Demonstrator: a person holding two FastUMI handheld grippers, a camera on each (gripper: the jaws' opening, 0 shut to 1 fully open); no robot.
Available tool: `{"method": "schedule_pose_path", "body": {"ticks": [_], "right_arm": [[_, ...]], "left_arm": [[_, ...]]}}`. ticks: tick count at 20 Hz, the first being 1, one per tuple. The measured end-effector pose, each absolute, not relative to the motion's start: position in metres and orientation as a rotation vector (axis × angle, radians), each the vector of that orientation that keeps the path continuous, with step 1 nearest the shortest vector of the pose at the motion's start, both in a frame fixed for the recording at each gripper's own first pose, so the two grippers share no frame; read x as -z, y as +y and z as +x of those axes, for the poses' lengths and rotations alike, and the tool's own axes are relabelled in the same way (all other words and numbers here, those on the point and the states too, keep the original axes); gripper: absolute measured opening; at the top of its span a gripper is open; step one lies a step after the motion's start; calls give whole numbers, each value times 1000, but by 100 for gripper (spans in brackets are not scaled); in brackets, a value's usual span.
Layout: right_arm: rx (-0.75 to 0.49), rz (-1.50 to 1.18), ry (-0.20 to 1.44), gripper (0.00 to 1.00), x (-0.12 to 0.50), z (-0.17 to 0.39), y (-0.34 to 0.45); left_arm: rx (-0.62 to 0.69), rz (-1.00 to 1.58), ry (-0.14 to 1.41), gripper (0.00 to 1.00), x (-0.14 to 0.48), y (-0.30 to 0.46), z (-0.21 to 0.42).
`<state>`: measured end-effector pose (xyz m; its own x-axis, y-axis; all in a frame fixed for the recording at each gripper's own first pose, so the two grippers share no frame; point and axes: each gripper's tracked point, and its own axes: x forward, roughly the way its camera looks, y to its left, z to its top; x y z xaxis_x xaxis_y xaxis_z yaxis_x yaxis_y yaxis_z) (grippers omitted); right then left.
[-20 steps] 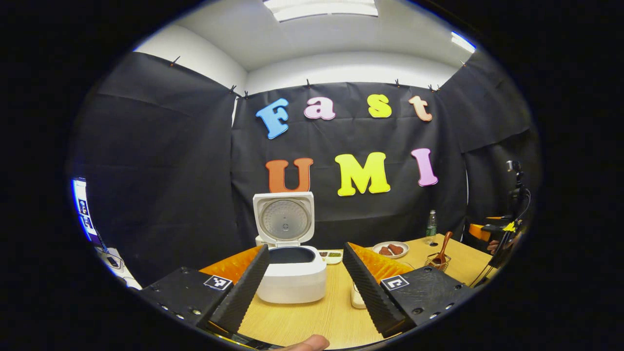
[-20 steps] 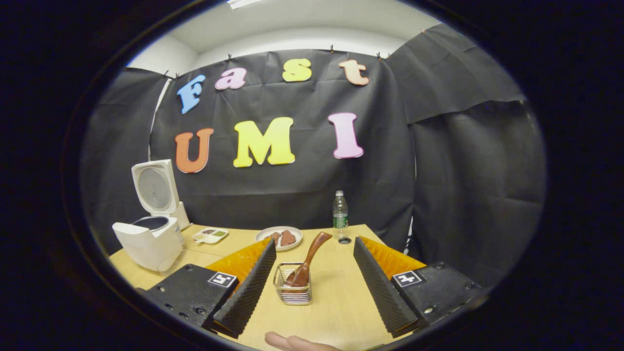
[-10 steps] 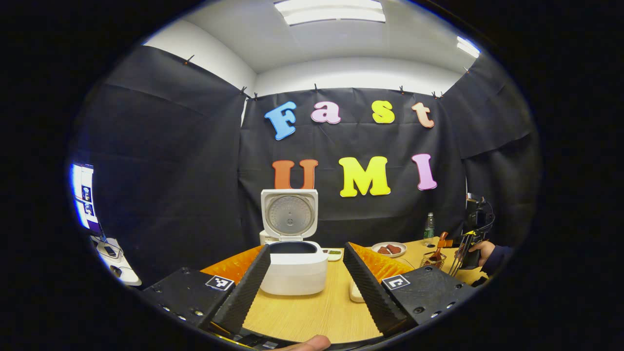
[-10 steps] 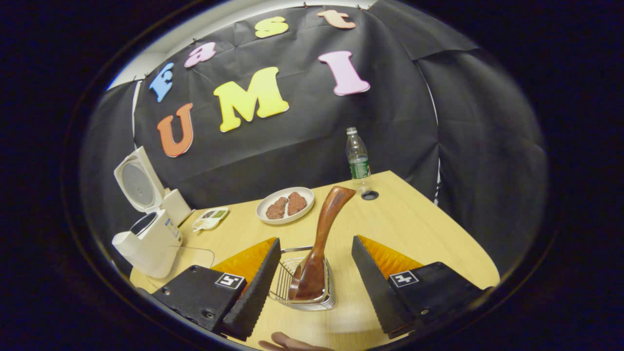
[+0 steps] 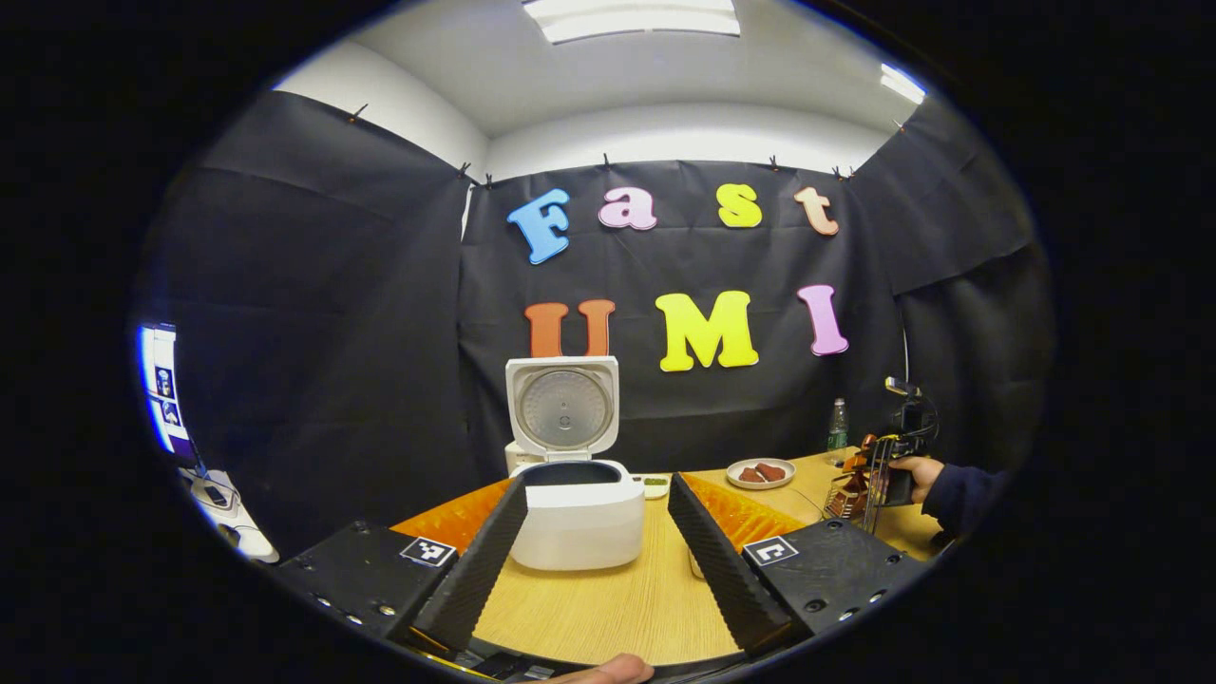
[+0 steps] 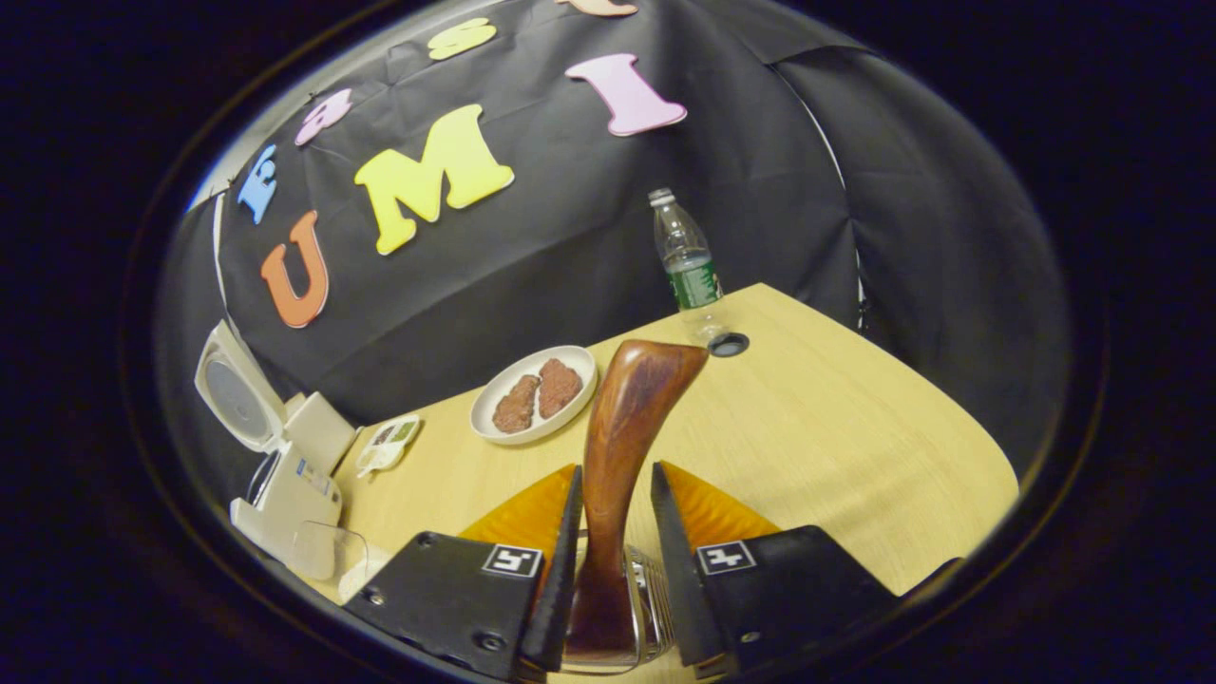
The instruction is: Close the left gripper, press the button to open the rice cooker; take a wooden spoon from the chopstick holder with the right hand, scoop a spoonful of rice and pour it into the rice cooker, then put the wooden spoon back into the chopstick holder.
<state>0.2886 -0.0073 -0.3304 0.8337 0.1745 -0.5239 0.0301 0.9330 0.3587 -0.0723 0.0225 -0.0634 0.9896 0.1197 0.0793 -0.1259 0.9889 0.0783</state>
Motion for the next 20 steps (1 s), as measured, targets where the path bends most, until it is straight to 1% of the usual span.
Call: {"method": "schedule_pose_path", "body": {"ticks": [1,3,5,13,14,15,16,20], "right_arm": [[-82,382,573,34,327,290,-5],[-54,401,551,18,323,287,-11],[-82,409,520,14,311,283,-6],[-97,257,339,11,224,261,-5],[-103,241,324,10,212,256,-1],[-111,223,306,13,201,250,5],[-115,206,289,9,190,244,10],[-151,114,245,9,162,221,48]], "left_arm": [[-118,97,-68,95,66,20,-72],[-98,128,-67,95,67,12,-70],[-90,143,-65,95,67,8,-70],[-69,109,-101,95,53,3,-87],[-67,105,-102,95,52,3,-89],[-64,100,-101,95,52,3,-92],[-65,94,-103,95,51,5,-95],[-62,78,-101,95,51,8,-100]]}}
